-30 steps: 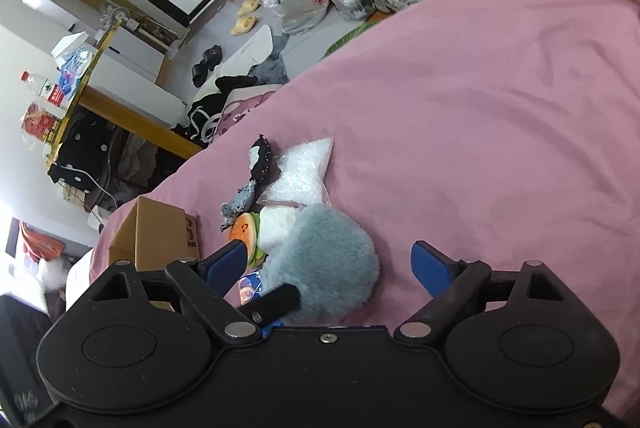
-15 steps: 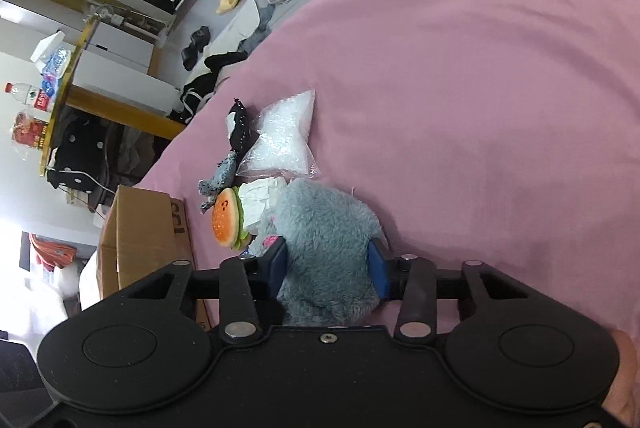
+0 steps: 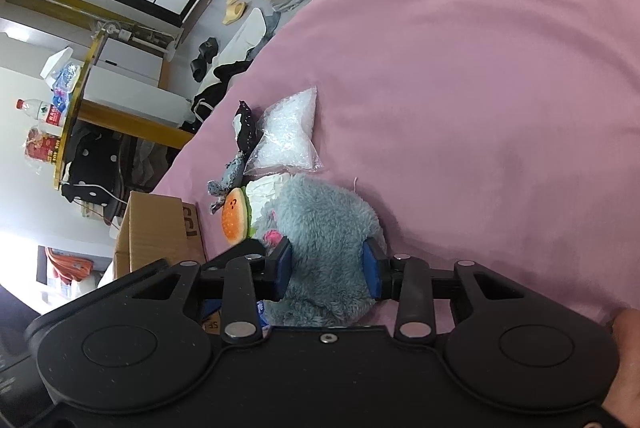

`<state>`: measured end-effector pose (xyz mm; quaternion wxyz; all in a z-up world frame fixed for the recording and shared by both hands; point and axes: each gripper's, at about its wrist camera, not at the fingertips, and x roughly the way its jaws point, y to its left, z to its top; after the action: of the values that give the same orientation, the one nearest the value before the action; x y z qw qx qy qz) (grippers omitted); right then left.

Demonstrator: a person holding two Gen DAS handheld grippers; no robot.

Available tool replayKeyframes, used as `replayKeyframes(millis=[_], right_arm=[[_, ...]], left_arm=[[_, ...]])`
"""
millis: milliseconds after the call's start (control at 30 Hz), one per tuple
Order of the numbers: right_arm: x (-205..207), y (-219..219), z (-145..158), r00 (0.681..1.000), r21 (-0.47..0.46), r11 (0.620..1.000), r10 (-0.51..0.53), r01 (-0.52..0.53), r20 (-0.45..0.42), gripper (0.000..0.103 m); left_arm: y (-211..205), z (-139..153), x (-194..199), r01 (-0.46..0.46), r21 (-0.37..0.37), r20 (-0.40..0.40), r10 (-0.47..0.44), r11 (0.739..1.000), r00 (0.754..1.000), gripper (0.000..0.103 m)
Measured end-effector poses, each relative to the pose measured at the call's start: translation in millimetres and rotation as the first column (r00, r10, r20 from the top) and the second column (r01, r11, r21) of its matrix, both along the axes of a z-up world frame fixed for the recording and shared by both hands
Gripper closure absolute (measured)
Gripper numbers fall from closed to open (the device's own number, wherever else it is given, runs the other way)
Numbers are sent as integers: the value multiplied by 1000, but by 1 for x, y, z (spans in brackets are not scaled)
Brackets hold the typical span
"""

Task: Organize soft objects
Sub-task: 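Lift the grey plush mouse with the left gripper over the box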

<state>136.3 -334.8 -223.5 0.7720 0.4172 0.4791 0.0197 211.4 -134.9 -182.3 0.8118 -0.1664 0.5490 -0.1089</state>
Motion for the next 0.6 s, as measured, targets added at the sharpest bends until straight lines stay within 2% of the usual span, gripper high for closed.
replayKeyframes(millis=[100, 233, 600], right_arm=[[-3, -3, 0, 1000, 16, 1000, -7, 7, 4, 68], [-9, -3, 4, 1000, 33, 999, -14, 13, 24, 69], [-15, 19, 36, 990, 61, 998, -2, -7, 144, 69]], left_arm=[[2, -9, 1, -12, -20, -33, 11, 1000, 999, 74], [7, -3, 0, -18, -42, -36, 17, 999, 999, 74], [33, 43, -13, -57, -73, 49, 61, 996, 997, 82]])
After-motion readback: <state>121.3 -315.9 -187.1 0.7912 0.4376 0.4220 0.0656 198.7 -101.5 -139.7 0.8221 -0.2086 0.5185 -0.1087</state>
